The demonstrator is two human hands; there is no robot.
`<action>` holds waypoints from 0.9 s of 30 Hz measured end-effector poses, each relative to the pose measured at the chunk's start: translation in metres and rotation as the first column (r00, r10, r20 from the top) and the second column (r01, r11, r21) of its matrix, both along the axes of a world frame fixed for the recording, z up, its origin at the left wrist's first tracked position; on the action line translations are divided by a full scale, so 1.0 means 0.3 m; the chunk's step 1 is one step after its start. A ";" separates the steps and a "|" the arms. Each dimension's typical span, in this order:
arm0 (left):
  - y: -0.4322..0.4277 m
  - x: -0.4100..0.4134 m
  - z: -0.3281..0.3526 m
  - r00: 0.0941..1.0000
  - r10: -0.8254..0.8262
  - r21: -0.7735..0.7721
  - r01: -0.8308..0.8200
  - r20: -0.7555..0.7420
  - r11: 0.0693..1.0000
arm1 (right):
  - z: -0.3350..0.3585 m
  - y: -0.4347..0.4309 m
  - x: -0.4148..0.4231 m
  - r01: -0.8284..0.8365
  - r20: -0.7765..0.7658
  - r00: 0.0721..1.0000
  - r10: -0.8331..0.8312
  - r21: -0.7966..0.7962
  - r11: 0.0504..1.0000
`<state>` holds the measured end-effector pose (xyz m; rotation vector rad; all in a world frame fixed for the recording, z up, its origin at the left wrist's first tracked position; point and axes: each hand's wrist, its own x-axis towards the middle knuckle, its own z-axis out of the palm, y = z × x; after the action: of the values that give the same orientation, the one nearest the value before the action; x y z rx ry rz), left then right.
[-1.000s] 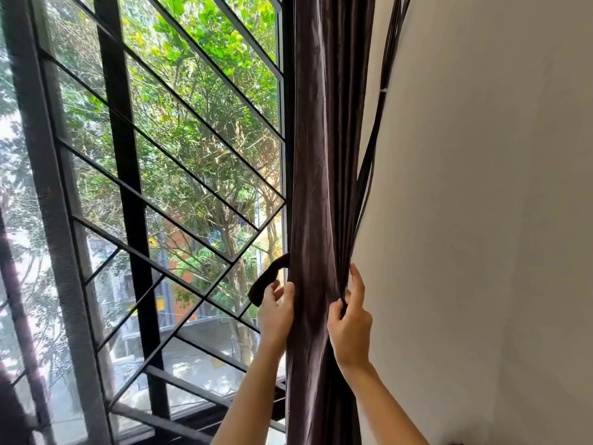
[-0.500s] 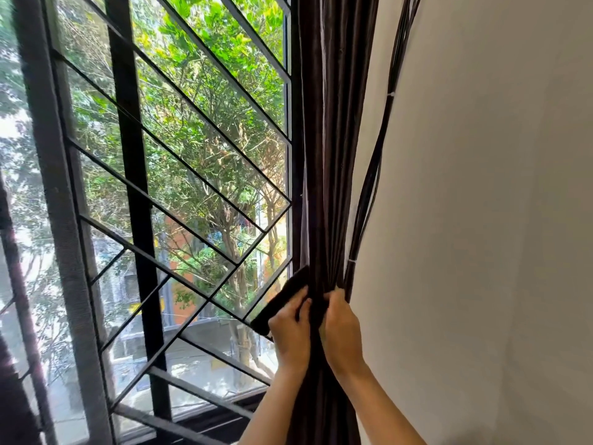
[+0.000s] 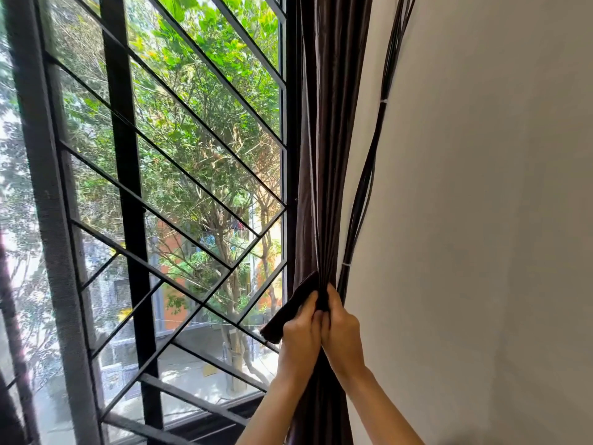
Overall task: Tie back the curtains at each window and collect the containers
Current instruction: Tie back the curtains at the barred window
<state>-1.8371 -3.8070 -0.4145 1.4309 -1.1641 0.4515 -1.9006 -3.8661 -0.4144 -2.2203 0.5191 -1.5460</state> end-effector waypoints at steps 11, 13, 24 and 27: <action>0.029 0.019 0.010 0.983 -0.168 0.152 0.155 0.077 0.976 | 0.028 0.020 -0.043 -0.178 0.052 0.983 0.174 0.076 0.981; 0.036 0.027 0.001 0.981 -0.195 0.230 0.184 0.025 0.956 | 0.039 0.030 -0.046 -0.215 0.030 0.977 0.213 0.110 0.970; 0.086 0.018 -0.015 0.924 -0.350 0.207 0.377 -0.154 0.903 | 0.051 0.056 -0.038 -0.372 0.183 0.924 0.336 0.227 0.900; 0.088 0.007 0.010 0.950 -0.309 0.161 0.312 -0.049 0.936 | 0.053 0.051 -0.038 -0.494 0.293 0.863 0.411 0.320 0.808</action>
<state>-1.8349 -3.7807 -0.4115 1.3568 -1.4073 0.1169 -1.9119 -3.8507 -0.3986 -1.6919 0.1781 -1.2680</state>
